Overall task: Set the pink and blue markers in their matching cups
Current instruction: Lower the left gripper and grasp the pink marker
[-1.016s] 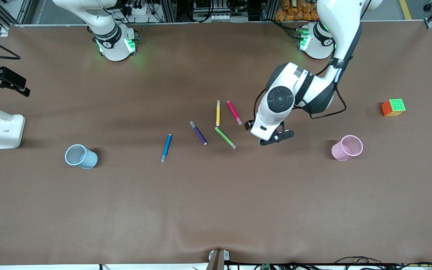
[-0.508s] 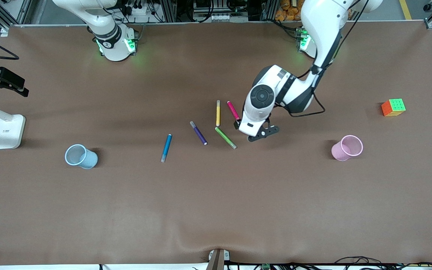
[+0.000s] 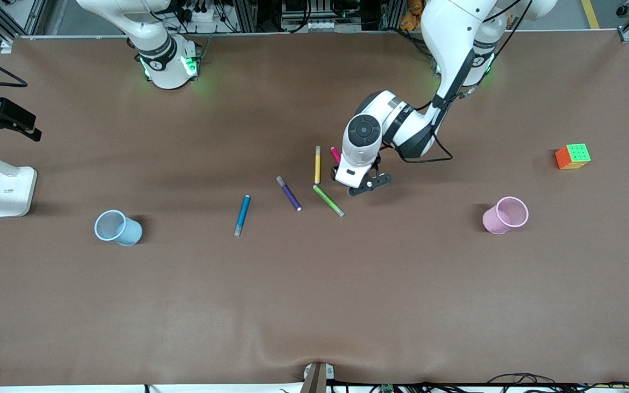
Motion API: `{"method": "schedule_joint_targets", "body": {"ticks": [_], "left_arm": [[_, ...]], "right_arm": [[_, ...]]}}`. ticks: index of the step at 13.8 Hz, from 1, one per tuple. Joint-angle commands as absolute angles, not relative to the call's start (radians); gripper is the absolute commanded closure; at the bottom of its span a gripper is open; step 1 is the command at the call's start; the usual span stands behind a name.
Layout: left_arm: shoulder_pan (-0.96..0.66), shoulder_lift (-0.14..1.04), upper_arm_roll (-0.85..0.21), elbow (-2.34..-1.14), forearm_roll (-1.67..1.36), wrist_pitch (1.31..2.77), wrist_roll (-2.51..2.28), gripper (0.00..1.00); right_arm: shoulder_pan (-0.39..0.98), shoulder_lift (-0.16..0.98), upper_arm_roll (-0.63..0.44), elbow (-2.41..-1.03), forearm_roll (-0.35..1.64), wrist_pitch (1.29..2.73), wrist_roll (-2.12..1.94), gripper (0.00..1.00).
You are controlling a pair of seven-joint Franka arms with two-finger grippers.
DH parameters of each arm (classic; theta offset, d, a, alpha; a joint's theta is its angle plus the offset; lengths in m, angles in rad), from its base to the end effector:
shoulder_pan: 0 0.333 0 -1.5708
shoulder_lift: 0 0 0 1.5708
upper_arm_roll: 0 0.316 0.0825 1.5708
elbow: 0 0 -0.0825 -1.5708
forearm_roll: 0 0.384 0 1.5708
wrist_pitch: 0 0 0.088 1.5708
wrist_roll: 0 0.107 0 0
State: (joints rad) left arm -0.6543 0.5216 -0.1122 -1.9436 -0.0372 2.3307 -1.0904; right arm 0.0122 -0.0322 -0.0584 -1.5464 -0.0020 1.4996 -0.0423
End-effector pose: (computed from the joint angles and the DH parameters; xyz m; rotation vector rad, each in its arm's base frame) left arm 0.4380 -0.4202 0.2021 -3.0267 -0.5546 0.2230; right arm 0.5368 -0.0256 0.6473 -3.1410 0.0063 0.0230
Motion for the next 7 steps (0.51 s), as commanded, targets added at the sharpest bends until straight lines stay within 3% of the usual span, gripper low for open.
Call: {"method": "schedule_joint_targets", "body": {"ticks": [1,2,7], "left_arm": [[-0.666,0.532,-0.104,-1.951,-0.035,2.355,-1.101,0.20],[-0.669,0.532,-0.104,-1.950,-0.035,2.355,-1.101,0.26],[-0.661,0.548,-0.104,-1.919,-0.038,2.365,-1.103,0.27]], "right_arm": [[0.014,-0.029,-0.058,-1.534,-0.005,1.499,-0.034,0.00],[0.014,-0.029,-0.058,-1.534,-0.005,1.499,-0.034,0.00],[0.012,-0.029,-0.058,-1.534,-0.005,1.499,-0.034,0.00]]}}
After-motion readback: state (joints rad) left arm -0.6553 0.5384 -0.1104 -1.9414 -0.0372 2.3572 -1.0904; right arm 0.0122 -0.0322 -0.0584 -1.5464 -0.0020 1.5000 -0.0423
